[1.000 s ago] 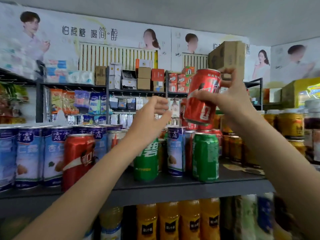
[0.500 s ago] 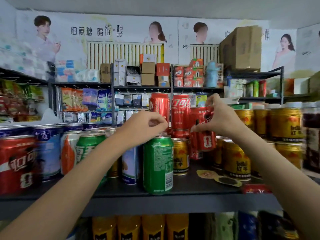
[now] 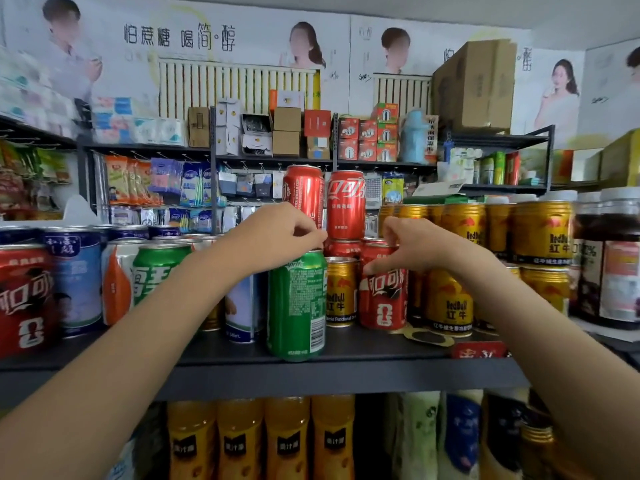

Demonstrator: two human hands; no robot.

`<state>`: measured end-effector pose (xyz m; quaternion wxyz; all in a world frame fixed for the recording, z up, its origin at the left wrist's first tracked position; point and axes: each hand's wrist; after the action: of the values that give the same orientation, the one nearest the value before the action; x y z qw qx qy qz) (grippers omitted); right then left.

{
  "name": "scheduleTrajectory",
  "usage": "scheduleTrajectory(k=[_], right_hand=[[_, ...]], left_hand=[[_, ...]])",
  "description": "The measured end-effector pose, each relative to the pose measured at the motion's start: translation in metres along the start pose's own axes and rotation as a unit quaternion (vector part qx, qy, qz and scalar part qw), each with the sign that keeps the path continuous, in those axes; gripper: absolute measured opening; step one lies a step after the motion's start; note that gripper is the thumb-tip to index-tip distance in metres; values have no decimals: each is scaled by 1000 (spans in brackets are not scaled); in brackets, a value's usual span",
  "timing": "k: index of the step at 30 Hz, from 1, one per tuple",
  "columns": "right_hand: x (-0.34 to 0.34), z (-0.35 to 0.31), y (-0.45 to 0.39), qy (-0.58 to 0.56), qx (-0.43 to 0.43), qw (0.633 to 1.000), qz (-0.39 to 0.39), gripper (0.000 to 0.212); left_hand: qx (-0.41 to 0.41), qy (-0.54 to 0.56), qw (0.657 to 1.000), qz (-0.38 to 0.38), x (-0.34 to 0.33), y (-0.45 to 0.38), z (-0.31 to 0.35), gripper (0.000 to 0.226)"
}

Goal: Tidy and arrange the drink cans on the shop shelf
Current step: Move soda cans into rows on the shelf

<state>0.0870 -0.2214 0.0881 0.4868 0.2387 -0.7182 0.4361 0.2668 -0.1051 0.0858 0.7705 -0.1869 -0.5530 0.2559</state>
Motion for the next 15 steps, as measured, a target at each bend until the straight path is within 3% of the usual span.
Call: scheduleTrajectory(k=[4, 10, 15], right_hand=[[0, 6, 2, -9, -6, 999, -40, 59], [-5, 14, -16, 151, -32, 988, -1, 61], [-16, 21, -31, 193, -73, 978, 11, 64]], left_hand=[[-8, -10, 1000, -6, -1, 5, 2, 43], [-9, -10, 1000, -4, -3, 8, 3, 42], [-14, 2, 1000, -4, -3, 11, 3, 38]])
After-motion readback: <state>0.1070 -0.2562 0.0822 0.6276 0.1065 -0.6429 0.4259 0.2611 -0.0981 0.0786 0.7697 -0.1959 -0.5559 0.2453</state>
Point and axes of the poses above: each hand's wrist, its own y-axis away from the middle knuckle, its own x-axis out of the back of the hand, z = x × y, and after that the axes turned 13 degrees about x, right-handed
